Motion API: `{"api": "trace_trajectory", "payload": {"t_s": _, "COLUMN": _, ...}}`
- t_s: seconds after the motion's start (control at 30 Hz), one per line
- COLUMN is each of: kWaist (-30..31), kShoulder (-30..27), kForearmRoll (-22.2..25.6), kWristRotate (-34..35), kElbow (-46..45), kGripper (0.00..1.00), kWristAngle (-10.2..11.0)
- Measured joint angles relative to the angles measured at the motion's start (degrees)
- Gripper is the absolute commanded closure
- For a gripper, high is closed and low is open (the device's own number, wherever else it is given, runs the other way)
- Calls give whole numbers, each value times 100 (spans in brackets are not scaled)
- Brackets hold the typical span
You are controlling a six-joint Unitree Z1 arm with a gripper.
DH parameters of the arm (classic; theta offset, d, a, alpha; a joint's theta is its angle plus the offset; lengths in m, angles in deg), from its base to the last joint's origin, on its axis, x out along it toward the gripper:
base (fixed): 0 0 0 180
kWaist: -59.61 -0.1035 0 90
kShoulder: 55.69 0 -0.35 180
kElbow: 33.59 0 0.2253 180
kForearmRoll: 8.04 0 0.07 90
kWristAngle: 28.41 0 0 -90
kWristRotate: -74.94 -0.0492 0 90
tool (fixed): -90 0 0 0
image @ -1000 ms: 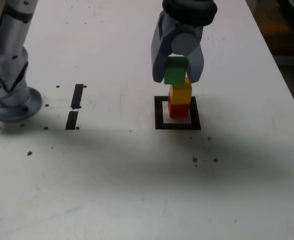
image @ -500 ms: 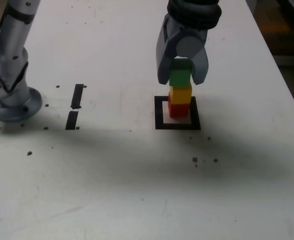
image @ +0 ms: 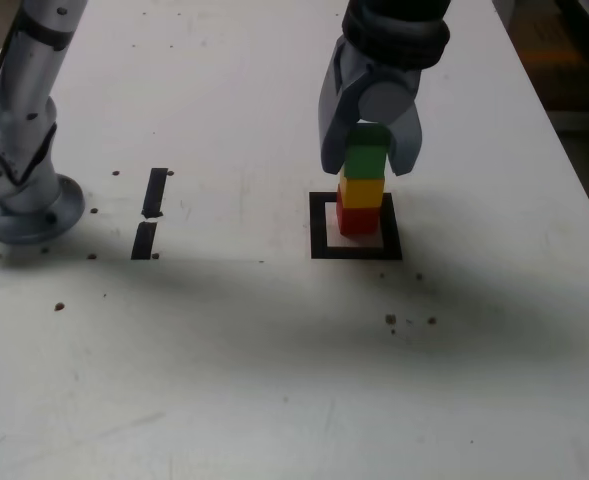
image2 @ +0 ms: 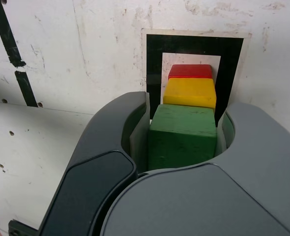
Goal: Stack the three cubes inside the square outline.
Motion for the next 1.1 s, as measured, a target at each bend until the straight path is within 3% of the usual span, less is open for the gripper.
{"api": "trace_trajectory", "payload": {"t_s": 0.27, "kWaist": 0, "kShoulder": 18, "kForearmRoll": 1, "kWristRotate": -43, "kElbow": -38, "kGripper": 14, "kWristAngle": -32}}
{"api": "trace_trajectory", "payload": {"t_s": 0.37, "kWaist": 0, "kShoulder": 42, "kForearmRoll": 3, "kWristRotate": -49, "kElbow": -43, "kGripper": 3, "kWristAngle": -63}}
{"api": "trace_trajectory", "payload": {"t_s": 0.77, "kWaist": 0, "kShoulder": -319, "kForearmRoll": 88, "kWristRotate": -35, "kElbow": -5, "kGripper": 0, "kWristAngle": -83}}
{"api": "trace_trajectory", "payload": {"t_s": 1.1, "kWaist": -119, "kShoulder": -1744, "kForearmRoll": 332, "kWristRotate": -103, "kElbow": 161, "kGripper": 0, "kWristAngle": -152}}
